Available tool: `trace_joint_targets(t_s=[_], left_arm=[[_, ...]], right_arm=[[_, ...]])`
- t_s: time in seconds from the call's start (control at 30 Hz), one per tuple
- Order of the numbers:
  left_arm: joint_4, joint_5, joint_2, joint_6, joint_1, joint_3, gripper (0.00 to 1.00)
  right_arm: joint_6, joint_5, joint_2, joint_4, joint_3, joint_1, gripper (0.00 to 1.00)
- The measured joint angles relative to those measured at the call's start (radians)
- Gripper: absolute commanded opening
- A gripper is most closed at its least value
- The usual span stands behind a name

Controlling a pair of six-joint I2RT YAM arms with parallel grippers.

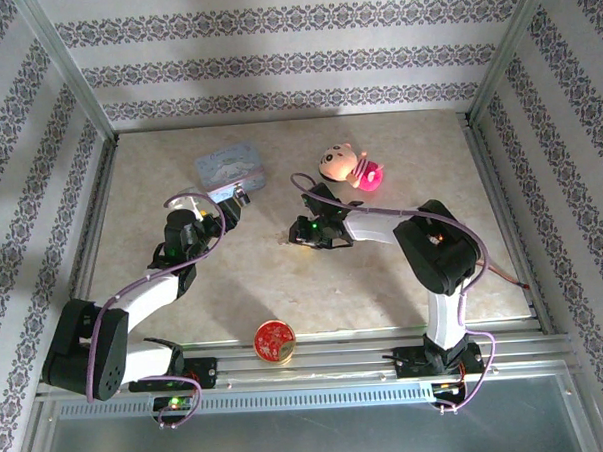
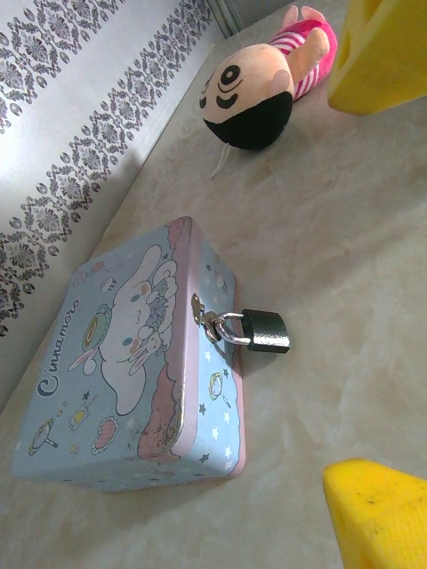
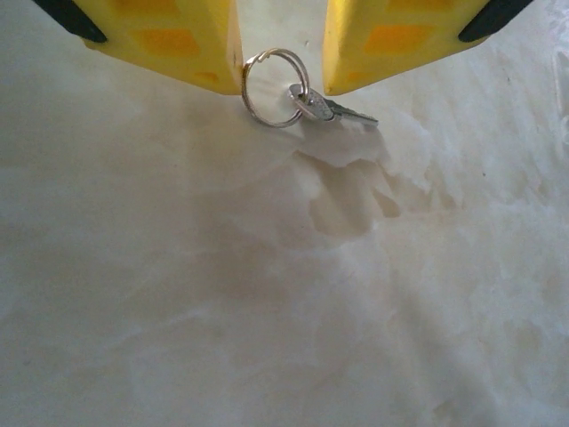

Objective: Unlock a padlock with a key

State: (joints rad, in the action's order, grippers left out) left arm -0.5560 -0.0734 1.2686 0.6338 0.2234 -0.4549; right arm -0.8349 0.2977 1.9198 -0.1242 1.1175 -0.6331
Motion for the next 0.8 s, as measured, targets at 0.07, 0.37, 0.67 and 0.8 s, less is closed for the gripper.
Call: trace_joint_targets(t_s=[0.07, 0.37, 0.67, 0.8], left_arm=[[0.0, 0.0, 0.0, 0.0, 0.0, 0.0, 0.99], [0.0, 0.0, 0.0, -0.001, 0.0, 0.0, 0.99], [0.003, 0.0, 0.0, -0.001, 0.0, 0.0, 0.99], [0.004, 0.0, 0.0, -0.002, 0.0, 0.0, 0.99]], right_arm=[[-0.005, 0.0, 0.004, -0.002, 0.0, 0.0, 0.3], [-0.027, -0.005, 0.008, 0.002, 0.0, -0.005, 0.29], [-0.054, -0.019, 0.019, -0.01, 0.011, -0.005, 0.16], [-0.06, -0.021, 0.024, -0.008, 0.013, -0.005, 0.07]])
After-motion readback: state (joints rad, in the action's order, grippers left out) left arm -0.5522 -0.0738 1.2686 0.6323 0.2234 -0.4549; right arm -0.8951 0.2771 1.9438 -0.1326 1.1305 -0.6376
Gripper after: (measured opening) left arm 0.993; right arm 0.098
